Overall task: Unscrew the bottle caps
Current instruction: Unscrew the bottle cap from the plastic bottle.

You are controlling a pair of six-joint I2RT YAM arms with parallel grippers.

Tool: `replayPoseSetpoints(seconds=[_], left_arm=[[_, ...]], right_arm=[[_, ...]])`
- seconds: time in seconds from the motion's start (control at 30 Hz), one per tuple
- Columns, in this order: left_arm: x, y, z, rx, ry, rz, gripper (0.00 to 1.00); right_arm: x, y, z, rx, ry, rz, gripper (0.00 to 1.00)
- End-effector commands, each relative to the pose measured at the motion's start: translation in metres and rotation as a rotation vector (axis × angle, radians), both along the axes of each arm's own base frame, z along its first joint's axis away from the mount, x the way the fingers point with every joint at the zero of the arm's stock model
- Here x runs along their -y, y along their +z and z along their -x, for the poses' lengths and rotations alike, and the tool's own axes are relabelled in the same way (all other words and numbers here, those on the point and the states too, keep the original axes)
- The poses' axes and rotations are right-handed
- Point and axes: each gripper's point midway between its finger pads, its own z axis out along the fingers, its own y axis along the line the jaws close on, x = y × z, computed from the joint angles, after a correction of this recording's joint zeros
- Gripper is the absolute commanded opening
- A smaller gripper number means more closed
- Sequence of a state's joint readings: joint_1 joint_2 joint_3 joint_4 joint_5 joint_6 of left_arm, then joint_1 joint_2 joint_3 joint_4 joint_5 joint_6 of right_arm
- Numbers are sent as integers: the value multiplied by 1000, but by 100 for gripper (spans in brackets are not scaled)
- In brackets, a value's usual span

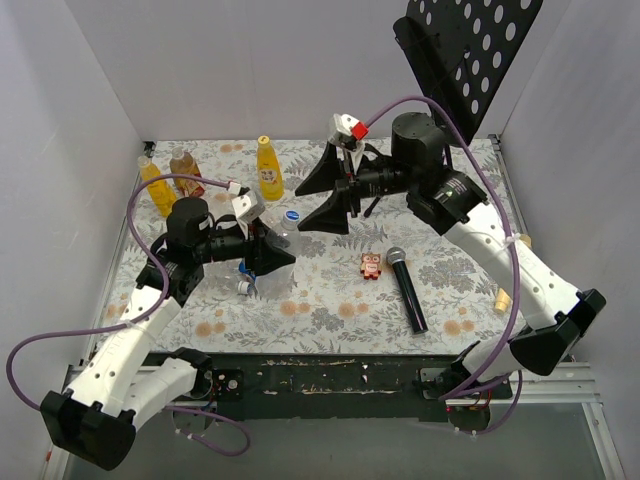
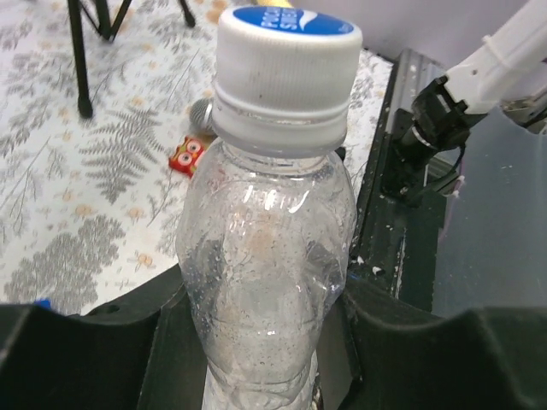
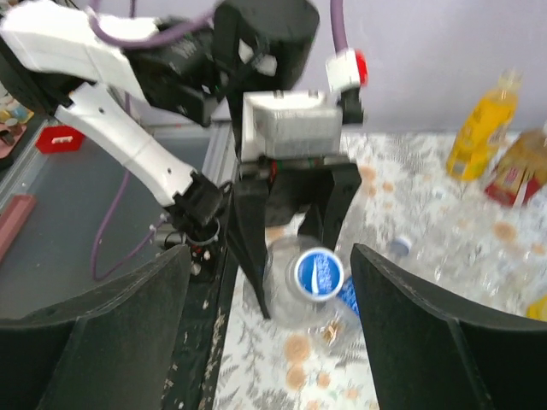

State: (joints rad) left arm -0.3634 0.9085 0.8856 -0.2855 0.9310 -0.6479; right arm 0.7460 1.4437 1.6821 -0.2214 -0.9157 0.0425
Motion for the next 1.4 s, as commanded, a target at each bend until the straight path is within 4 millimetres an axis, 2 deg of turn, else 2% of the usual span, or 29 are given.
replayPoseSetpoints(seconds=[0.0,0.07,0.2,0.47,0.57,0.67,0.8,0.93,1.03,1.13,1.37], left_arm=[[-18,-15,-11,-33,121,-126,0],[-21,-19,-9,-45,132,-151,0],[-21,-20,-8,-58,139,-174,0],[-11,-30,-5,-85,106,-230,0],[-7,-35,-5,-87,102,-267,0],[-5,-36,-6,-76,97,-288,0],[-5,-34,-7,-64,96,-296,0],[-5,-33,-8,-59,95,-300,0],[-5,-33,-7,-60,93,-301,0],[-5,-32,-7,-58,97,-300,0],[-4,-31,-7,-56,92,-299,0]], right_arm=[[11,-55,-15,-39,-97,174,79],[12,-65,-22,-35,-119,233,78],[8,-78,-21,-87,-97,270,70],[-5,-87,-23,-141,-68,286,68],[-8,-87,-21,-155,-47,284,65],[-8,-89,-19,-162,-36,287,60],[-7,-94,-15,-186,-8,303,47],[-6,-98,-11,-196,15,313,40],[-5,-99,-9,-202,25,316,40],[-5,-100,-9,-204,25,323,47],[-4,-101,-7,-207,29,327,52]])
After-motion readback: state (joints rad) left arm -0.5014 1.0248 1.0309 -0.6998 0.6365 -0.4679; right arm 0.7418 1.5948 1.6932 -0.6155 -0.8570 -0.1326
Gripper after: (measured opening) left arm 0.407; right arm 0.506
